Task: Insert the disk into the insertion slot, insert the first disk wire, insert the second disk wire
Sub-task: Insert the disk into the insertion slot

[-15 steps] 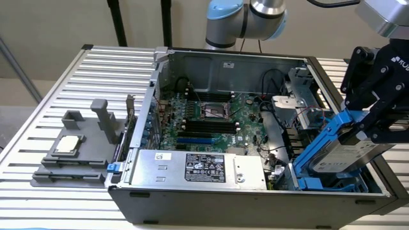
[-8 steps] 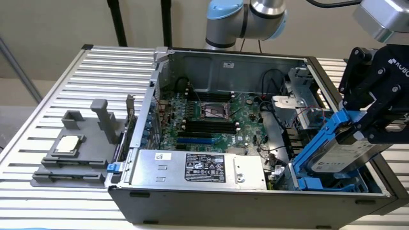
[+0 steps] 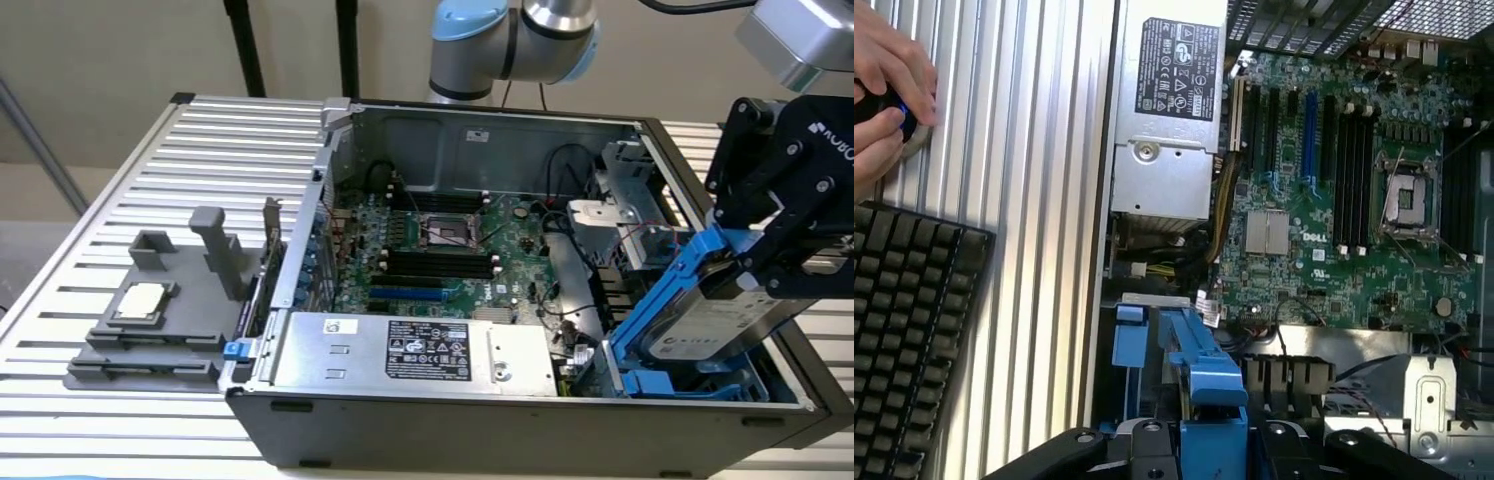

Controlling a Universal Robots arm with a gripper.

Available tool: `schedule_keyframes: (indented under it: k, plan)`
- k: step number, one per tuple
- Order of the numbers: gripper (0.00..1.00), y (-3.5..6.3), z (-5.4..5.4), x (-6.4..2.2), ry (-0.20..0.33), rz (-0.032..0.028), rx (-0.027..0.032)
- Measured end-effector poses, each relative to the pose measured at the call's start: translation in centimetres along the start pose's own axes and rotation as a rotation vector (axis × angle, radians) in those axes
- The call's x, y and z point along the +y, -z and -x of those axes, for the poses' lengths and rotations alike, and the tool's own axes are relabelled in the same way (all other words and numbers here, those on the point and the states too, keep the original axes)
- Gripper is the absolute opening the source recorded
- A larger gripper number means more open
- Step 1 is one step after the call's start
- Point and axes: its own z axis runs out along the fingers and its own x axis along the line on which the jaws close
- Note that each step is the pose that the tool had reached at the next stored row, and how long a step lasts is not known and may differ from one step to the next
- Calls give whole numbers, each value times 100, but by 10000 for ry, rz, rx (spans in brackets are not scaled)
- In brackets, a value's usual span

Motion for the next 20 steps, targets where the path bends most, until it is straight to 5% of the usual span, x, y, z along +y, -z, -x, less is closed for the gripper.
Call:
schedule_keyframes:
  k: [20]
  plan:
    - [36, -3, -2, 0, 204, 21, -46]
